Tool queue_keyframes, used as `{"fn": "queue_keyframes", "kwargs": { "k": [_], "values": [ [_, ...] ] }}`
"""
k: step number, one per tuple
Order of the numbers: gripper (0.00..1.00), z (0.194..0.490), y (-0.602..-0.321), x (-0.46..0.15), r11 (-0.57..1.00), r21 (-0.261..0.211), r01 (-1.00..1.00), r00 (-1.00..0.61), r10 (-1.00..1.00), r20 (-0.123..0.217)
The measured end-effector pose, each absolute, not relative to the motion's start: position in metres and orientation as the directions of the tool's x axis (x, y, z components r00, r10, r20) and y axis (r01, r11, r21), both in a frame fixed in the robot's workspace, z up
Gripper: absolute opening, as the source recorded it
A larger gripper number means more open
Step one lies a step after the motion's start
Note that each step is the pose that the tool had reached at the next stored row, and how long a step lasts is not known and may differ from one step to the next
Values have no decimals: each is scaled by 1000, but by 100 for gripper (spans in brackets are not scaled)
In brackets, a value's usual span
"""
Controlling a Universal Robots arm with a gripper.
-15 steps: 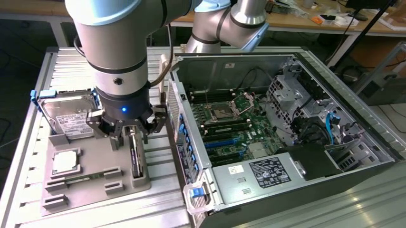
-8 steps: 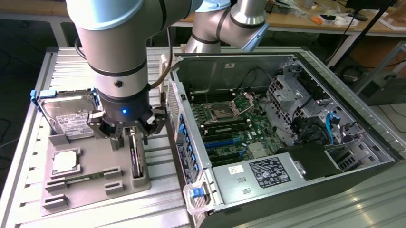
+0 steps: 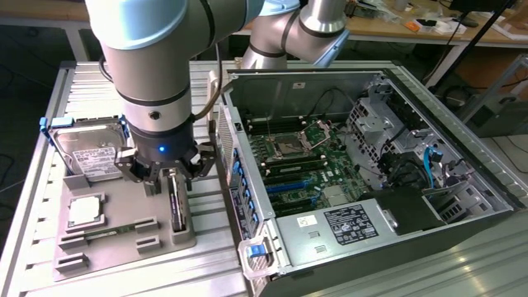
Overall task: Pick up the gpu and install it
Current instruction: 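Pick up the gpu and move the gpu toward the slot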
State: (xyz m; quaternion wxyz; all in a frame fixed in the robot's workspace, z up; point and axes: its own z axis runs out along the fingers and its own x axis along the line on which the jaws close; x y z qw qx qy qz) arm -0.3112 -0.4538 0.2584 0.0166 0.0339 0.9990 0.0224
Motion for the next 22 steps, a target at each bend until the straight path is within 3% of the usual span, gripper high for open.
{"fn": "queue_keyframes", "kwargs": {
  "k": [22],
  "values": [
    [54, 245, -451, -311, 997, 46, 67, -997, 69, -32]
  ]
}}
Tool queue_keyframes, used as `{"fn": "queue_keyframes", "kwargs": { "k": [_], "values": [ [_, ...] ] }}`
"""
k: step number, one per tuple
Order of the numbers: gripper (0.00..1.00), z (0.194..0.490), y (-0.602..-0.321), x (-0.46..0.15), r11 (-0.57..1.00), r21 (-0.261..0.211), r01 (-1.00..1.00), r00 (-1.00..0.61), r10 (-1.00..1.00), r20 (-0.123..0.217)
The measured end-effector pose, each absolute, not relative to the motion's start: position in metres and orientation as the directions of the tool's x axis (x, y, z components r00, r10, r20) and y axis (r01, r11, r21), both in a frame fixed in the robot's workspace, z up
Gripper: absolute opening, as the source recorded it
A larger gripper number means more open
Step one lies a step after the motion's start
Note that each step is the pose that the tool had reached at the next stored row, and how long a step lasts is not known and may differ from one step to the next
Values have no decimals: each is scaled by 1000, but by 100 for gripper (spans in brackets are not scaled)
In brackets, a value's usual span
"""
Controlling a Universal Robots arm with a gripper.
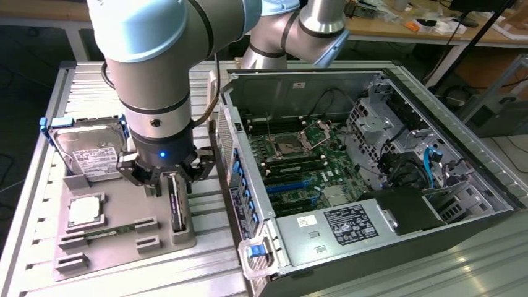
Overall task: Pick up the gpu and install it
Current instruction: 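Pick up the gpu and move the gpu toward the slot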
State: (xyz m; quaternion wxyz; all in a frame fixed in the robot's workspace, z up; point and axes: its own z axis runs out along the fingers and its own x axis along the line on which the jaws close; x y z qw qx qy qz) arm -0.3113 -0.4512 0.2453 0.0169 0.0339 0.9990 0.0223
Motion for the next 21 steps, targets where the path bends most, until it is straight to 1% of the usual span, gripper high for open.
{"fn": "queue_keyframes", "kwargs": {
  "k": [8, 9, 10, 11, 21],
  "values": [
    [53, 245, -451, -311, 997, 46, 67, -997, 69, -32],
    [46, 245, -451, -311, 997, 46, 67, -997, 69, -32],
    [46, 245, -451, -311, 997, 46, 67, -997, 69, -32],
    [39, 245, -451, -311, 997, 46, 67, -997, 69, -32],
    [39, 245, -451, -313, 997, 46, 67, -997, 69, -32]
  ]
}}
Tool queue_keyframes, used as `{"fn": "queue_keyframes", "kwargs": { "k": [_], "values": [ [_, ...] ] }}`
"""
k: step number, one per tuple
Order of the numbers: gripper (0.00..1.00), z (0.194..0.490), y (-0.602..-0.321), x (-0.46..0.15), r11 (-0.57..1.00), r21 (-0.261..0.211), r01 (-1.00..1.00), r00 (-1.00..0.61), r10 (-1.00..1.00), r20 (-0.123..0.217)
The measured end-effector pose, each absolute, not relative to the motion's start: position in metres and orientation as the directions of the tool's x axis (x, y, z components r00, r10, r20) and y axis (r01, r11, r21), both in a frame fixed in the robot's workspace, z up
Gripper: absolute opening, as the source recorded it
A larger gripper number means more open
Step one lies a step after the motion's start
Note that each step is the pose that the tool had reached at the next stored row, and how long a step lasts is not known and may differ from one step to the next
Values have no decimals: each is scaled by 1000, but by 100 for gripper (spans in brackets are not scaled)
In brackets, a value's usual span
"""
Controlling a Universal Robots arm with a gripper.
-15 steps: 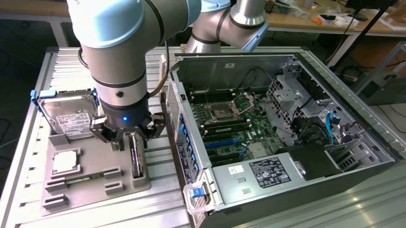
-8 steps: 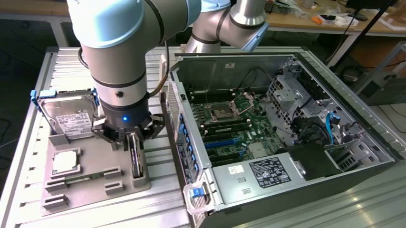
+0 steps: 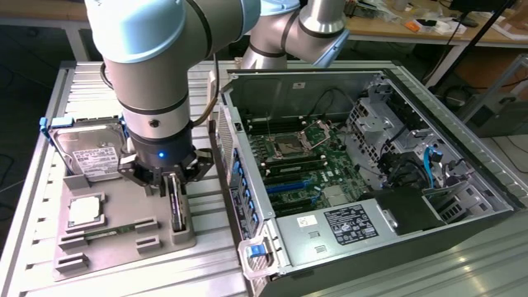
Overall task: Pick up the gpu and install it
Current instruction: 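Pick up the gpu and move the gpu toward the slot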
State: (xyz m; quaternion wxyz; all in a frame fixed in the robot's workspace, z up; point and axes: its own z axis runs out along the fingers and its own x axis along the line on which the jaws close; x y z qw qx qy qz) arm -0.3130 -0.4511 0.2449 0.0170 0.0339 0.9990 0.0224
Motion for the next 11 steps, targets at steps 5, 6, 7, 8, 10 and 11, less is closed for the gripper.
{"fn": "queue_keyframes", "kwargs": {
  "k": [5, 6, 7, 8, 10, 11],
  "values": [
    [39, 245, -451, -313, 997, 46, 67, -997, 69, -32],
    [39, 245, -451, -313, 997, 46, 67, -997, 69, -32],
    [39, 245, -451, -313, 997, 46, 67, -997, 69, -32],
    [39, 245, -451, -313, 997, 46, 67, -997, 69, -32],
    [39, 245, -451, -313, 997, 46, 67, -997, 69, -32],
    [39, 245, -451, -313, 997, 46, 67, -997, 69, -32]
  ]
}}
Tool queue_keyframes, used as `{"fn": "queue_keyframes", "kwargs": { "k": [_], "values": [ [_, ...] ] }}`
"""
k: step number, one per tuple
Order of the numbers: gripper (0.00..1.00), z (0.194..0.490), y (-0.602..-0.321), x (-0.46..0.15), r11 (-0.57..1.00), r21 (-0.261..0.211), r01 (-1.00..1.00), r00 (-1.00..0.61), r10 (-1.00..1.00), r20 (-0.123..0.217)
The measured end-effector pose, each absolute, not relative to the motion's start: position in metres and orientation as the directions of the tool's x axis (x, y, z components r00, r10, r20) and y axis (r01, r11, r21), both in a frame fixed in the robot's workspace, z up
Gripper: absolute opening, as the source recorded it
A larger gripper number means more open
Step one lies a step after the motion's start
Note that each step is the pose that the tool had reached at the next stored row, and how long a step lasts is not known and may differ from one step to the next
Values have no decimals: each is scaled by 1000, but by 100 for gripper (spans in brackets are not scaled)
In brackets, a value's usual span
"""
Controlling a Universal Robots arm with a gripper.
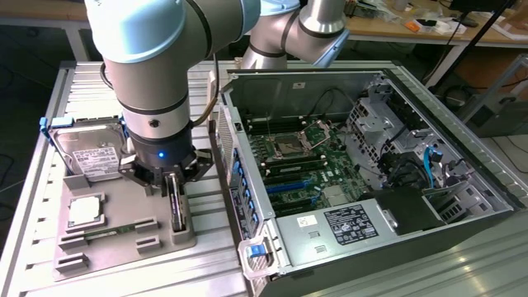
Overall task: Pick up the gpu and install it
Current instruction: 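Pick up the gpu and move the gpu toward the slot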
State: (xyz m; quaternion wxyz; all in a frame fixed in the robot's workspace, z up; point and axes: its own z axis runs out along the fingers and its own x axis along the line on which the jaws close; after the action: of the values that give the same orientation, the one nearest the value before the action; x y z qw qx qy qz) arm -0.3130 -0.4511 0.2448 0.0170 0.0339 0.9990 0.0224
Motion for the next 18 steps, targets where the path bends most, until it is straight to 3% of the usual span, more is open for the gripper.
{"fn": "queue_keyframes", "kwargs": {
  "k": [4, 18],
  "values": [
    [28, 245, -451, -313, 997, 46, 67, -997, 69, -32],
    [27, 245, -451, -313, 997, 46, 67, -997, 69, -32]
  ]
}}
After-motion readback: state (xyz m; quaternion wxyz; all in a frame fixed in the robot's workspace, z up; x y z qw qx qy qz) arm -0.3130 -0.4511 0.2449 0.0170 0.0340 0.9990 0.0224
